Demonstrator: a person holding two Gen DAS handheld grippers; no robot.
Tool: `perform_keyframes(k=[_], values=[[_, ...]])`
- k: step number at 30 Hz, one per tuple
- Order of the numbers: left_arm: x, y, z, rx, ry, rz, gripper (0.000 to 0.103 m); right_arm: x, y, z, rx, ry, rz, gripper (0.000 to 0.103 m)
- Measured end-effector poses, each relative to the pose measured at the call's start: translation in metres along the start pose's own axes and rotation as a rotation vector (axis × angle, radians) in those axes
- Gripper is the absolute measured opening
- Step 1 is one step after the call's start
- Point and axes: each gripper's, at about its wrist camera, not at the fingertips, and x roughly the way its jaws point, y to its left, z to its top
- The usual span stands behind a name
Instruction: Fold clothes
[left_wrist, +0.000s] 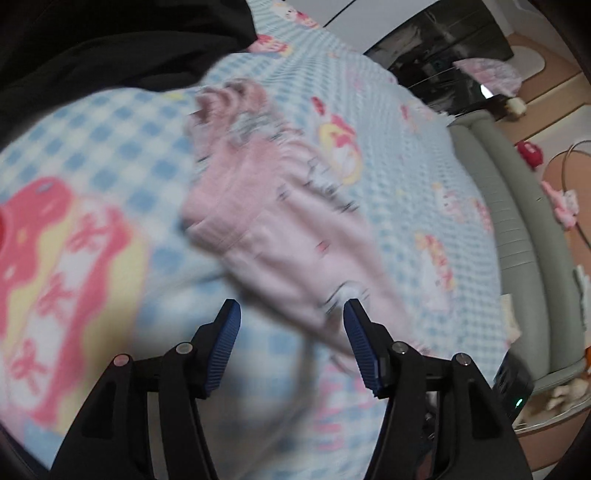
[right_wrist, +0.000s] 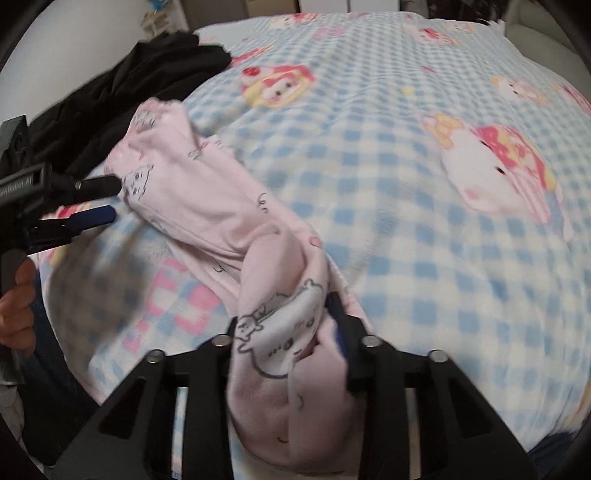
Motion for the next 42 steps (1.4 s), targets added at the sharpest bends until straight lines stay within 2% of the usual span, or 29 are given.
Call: perform_keyframes(k=[1, 2, 4, 6, 10, 13, 14, 15, 17, 18, 20, 22, 23, 26, 28, 30, 32, 34, 35, 36, 38, 40, 42], values=[[0.003, -0.002, 0.005, -0.002, -0.006, -0.009, 0.058, -0.004, -0.002, 0.0, 0.005, -0.01, -0.005, 0.022], [0.006, -0.007, 0.008, 0.01, -0.011, 0.015, 0.055, -0.008, -0.003, 0.0, 0.008, -0.023, -0.017, 0.02], [0.013, -0.017, 0.013, 0.036, -0.021, 0.07, 0.009, -0.019, -0.006, 0.003, -0.006, -0.062, -0.093, 0.018], [0.021, -0.032, 0.01, 0.077, 0.024, 0.118, 0.008, -0.029, -0.016, 0.004, 0.003, -0.091, -0.137, 0.017], [0.02, -0.06, -0.019, 0.157, 0.062, 0.059, 0.006, -0.05, -0.043, 0.002, 0.039, -0.133, -0.245, 0.017], [0.028, -0.088, -0.054, 0.226, 0.148, -0.022, 0.006, -0.064, -0.064, 0.01, 0.053, -0.168, -0.391, 0.018], [0.031, -0.095, -0.065, 0.261, 0.171, -0.027, 0.007, -0.066, -0.069, 0.013, 0.053, -0.16, -0.419, 0.019], [0.034, -0.103, -0.076, 0.296, 0.193, -0.028, 0.007, -0.064, -0.068, 0.016, 0.03, -0.12, -0.394, 0.019], [0.038, -0.111, -0.095, 0.353, 0.224, 0.035, 0.008, -0.062, -0.064, 0.021, -0.019, -0.052, -0.346, 0.02], [0.038, -0.108, -0.098, 0.356, 0.241, 0.034, 0.009, -0.069, -0.054, 0.018, -0.054, -0.073, -0.325, 0.021], [0.032, -0.096, -0.099, 0.31, 0.275, -0.017, 0.013, -0.086, -0.04, 0.013, -0.081, -0.123, -0.311, 0.026], [0.019, -0.08, -0.098, 0.285, 0.256, -0.031, 0.026, -0.103, -0.034, 0.01, -0.052, -0.175, -0.296, 0.032], [0.012, -0.072, -0.098, 0.273, 0.245, -0.036, 0.028, -0.111, -0.032, 0.01, -0.027, -0.196, -0.28, 0.038], [-0.009, -0.051, -0.091, 0.223, 0.165, -0.037, 0.028, -0.123, -0.025, 0.014, 0.032, -0.254, -0.272, 0.045], [-0.02, -0.036, -0.081, 0.149, 0.085, -0.002, 0.028, -0.126, -0.017, 0.018, 0.044, -0.287, -0.259, 0.048], [-0.016, -0.022, -0.068, 0.078, 0.069, 0.0, 0.028, -0.126, -0.01, 0.022, 0.051, -0.302, -0.262, 0.051], [-0.003, -0.017, -0.063, 0.044, 0.11, -0.028, 0.031, -0.127, -0.008, 0.026, 0.055, -0.297, -0.262, 0.051], [0.011, -0.017, -0.06, 0.035, 0.144, -0.049, 0.049, -0.129, -0.011, 0.029, 0.051, -0.283, -0.228, 0.055], [0.018, -0.02, -0.06, 0.045, 0.156, -0.056, 0.049, -0.129, -0.012, 0.029, 0.04, -0.261, -0.221, 0.063], [0.027, -0.027, -0.062, 0.065, 0.166, -0.058, 0.049, -0.128, -0.015, 0.03, 0.02, -0.236, -0.255, 0.065], [0.036, -0.036, -0.065, 0.082, 0.18, -0.024, 0.04, -0.125, -0.025, 0.028, -0.013, -0.225, -0.41, 0.067], [0.041, -0.045, -0.067, 0.091, 0.183, 0.033, 0.033, -0.121, -0.043, 0.025, 0.02, -0.178, -0.484, 0.065], [0.036, -0.052, -0.076, 0.113, 0.145, 0.05, 0.029, -0.128, -0.05, 0.019, 0.132, -0.194, -0.327, 0.064]])
